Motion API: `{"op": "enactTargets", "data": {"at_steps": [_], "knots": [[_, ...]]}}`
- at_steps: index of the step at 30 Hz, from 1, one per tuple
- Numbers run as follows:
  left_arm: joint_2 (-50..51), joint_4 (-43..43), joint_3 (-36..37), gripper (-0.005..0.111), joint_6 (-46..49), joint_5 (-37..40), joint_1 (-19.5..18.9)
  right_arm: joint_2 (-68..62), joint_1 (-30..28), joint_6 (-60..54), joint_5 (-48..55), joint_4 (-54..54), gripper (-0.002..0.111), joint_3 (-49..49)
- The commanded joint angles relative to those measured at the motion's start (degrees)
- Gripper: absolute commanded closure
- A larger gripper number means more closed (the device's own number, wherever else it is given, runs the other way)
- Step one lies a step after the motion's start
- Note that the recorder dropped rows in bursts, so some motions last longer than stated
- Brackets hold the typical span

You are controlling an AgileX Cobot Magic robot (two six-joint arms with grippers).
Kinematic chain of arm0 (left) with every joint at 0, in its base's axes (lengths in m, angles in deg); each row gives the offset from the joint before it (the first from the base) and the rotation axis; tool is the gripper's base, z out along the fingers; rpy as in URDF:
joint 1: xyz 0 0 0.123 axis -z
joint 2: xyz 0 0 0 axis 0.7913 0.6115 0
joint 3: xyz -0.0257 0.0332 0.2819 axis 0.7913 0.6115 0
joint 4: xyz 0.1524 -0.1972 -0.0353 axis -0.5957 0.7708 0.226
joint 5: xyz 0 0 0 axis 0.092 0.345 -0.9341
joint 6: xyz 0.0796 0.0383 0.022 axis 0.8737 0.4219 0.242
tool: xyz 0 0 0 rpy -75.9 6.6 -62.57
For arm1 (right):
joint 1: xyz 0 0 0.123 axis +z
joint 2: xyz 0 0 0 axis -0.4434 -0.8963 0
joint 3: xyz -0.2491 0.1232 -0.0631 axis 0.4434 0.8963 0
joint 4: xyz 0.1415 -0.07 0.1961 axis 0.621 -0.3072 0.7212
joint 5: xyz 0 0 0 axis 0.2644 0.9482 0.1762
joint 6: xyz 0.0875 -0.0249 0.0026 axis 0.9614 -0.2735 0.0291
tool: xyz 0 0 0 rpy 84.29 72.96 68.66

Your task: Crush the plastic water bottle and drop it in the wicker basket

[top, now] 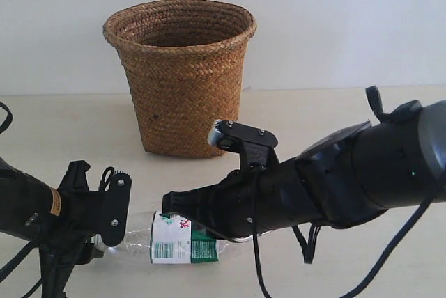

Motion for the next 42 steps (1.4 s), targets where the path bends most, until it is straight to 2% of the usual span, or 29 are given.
{"op": "enactTargets", "data": {"at_steps": [1,10,23,42], "knots": [[0.0,0.6,-0.1,0.103,-0.5,-0.4,0.3,-0.4,0.0,-0.3,2.6,-0.6,0.108,-2.9],[0.0,0.6,-0.1,0.103,-0.5,-0.3,0.3,-6.6,0.1,0.3,5.2,-0.5,0.108,-6.9],[0.0,0.6,-0.1,0.103,-0.5,-0.4,0.3,-13.4,0.1,0.8,1.8,-0.4,0.108,-6.9],[0.0,0.6,-0.1,0.103,-0.5,-0.7,0.3,-19.5,0.1,5.2,4.2,-0.4,0.108,-7.3]]}}
